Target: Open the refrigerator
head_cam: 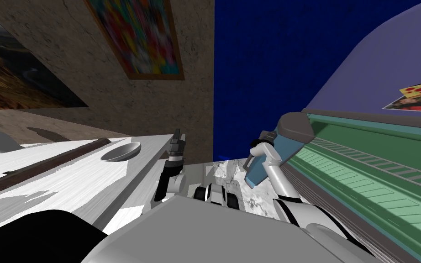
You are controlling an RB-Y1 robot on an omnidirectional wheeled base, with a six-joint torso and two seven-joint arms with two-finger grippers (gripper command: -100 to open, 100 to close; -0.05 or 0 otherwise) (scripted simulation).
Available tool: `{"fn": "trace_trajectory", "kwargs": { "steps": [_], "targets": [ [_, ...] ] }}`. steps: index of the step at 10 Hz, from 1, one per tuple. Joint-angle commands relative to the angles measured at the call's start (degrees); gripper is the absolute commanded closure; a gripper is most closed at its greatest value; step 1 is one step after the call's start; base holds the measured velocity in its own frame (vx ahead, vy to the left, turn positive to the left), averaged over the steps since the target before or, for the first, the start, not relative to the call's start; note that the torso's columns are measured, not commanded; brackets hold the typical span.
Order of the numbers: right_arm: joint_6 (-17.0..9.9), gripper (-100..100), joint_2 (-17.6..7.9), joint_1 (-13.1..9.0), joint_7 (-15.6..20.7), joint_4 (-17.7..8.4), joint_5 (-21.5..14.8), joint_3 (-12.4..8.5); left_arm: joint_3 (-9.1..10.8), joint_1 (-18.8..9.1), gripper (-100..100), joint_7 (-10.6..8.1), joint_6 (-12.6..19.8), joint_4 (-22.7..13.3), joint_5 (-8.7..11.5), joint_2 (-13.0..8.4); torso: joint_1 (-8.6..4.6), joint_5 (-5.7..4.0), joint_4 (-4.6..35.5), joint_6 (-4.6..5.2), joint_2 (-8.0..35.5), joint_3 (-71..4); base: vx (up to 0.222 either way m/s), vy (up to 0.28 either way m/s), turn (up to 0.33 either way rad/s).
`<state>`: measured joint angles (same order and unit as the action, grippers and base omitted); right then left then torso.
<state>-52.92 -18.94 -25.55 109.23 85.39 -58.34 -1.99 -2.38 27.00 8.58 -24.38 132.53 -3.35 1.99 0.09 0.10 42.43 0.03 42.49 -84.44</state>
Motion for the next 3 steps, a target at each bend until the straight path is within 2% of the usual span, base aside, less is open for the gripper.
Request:
{"fn": "trace_trajectory", "kwargs": {
  "steps": [1, 3],
  "targets": [
    [0.0, 0, 0.0, 0.0, 0.0, 0.0, 0.0, 0.0, 0.0, 0.0, 0, 0.0, 0.0, 0.0, 0.0, 0.0, -0.08, -0.08, -0.1, -0.02, -0.2, -0.1, 0.0, 0.0, 0.0],
    [0.0, 0, 0.0, 0.0, 0.0, 0.0, 0.0, 0.0, 0.0, 0.0, 0, 0.0, 0.0, 0.0, 0.0, 0.0, -0.09, -0.09, -0.2, -0.04, -0.3, -0.2, 0.0, 0.0, 0.0]
  ]
}}
